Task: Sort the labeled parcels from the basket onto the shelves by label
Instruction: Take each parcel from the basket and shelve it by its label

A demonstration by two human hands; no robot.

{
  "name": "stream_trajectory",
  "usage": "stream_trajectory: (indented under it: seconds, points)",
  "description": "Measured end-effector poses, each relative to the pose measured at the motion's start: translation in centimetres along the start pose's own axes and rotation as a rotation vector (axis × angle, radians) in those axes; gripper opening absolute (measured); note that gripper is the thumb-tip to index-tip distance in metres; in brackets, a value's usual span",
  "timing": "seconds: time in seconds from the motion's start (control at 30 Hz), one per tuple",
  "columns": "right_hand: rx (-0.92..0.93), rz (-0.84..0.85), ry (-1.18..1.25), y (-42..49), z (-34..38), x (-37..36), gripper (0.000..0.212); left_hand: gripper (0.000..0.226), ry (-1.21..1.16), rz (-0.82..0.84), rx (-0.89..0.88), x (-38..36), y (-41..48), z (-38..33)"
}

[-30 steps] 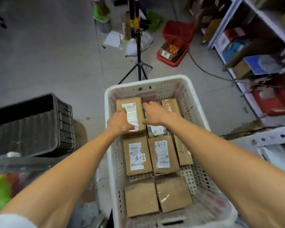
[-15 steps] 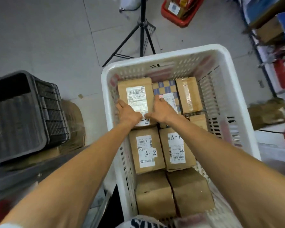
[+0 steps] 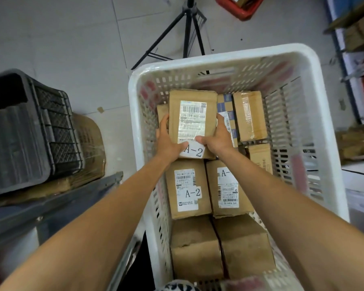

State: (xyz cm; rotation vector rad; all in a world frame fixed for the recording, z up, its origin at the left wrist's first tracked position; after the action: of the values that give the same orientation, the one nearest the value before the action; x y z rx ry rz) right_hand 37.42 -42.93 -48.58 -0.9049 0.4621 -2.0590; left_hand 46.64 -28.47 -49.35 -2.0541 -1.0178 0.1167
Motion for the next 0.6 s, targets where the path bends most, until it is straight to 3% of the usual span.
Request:
stream_trajectory:
  seconds: [0.33,0.6]
  points:
    - [-0.046,-0.037,0.039,0.7,-1.7,1.9,0.095,0.111,0.169,0.197,0.079,-2.5,0.9,0.6]
    - [-0.077,0.099,0.130,1.6,-3.0,1.7,0.104,0.122,-0.078,0.292,0.116,-4.1,1.6,0.4]
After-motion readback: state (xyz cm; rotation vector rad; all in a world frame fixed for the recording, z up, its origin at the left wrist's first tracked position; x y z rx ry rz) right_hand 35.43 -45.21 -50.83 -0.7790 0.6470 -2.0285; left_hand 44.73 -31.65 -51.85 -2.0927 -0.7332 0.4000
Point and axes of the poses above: each hand's wrist, its own y-axis towards the middle knuckle, its own x-axis out of the back of the hand, z = x × y, the point moved 8 cm from there along y, towards the middle knuckle, and after that the axes turned 5 degrees about x, right-handed, at the moved point
